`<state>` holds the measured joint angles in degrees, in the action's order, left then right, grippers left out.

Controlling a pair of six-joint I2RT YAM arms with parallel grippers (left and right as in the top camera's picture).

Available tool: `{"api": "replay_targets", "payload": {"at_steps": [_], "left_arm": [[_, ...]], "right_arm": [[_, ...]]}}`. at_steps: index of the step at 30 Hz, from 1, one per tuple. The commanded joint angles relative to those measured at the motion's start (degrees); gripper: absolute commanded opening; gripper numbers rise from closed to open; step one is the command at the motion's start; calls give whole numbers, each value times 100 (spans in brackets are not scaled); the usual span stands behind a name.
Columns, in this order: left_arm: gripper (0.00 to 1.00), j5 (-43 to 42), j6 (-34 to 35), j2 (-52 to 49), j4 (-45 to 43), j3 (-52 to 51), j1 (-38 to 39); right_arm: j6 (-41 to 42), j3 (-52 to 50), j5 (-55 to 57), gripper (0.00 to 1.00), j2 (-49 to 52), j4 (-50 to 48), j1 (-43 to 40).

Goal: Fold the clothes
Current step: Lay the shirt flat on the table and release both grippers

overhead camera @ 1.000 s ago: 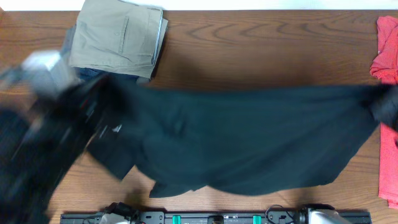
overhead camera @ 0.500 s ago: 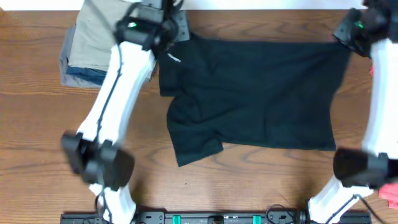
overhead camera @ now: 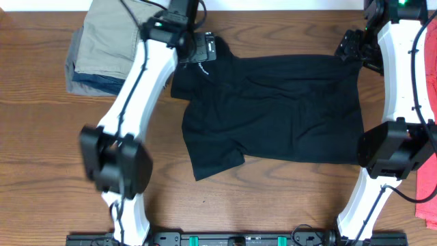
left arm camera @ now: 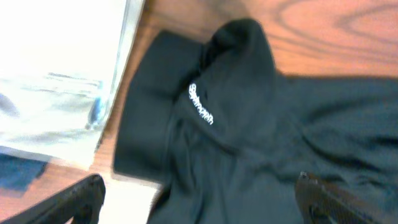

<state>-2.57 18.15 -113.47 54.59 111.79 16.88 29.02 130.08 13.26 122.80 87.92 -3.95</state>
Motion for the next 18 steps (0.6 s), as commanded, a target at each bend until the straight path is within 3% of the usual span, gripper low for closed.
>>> {"api": "replay_targets", "payload": {"at_steps": [1,7,18], "left_arm": [[98,70,-50,901,490,48,-26],[98,72,-293,1840,1967,48,-26],[98,72,-289,2455,4140,9,-26]], "right_arm": [[-98,114,-291,99,-433,258,-136],[107,114,-756,99,-885,944,-136],[140,-280,-1152,99,-2339,940,-48]]}}
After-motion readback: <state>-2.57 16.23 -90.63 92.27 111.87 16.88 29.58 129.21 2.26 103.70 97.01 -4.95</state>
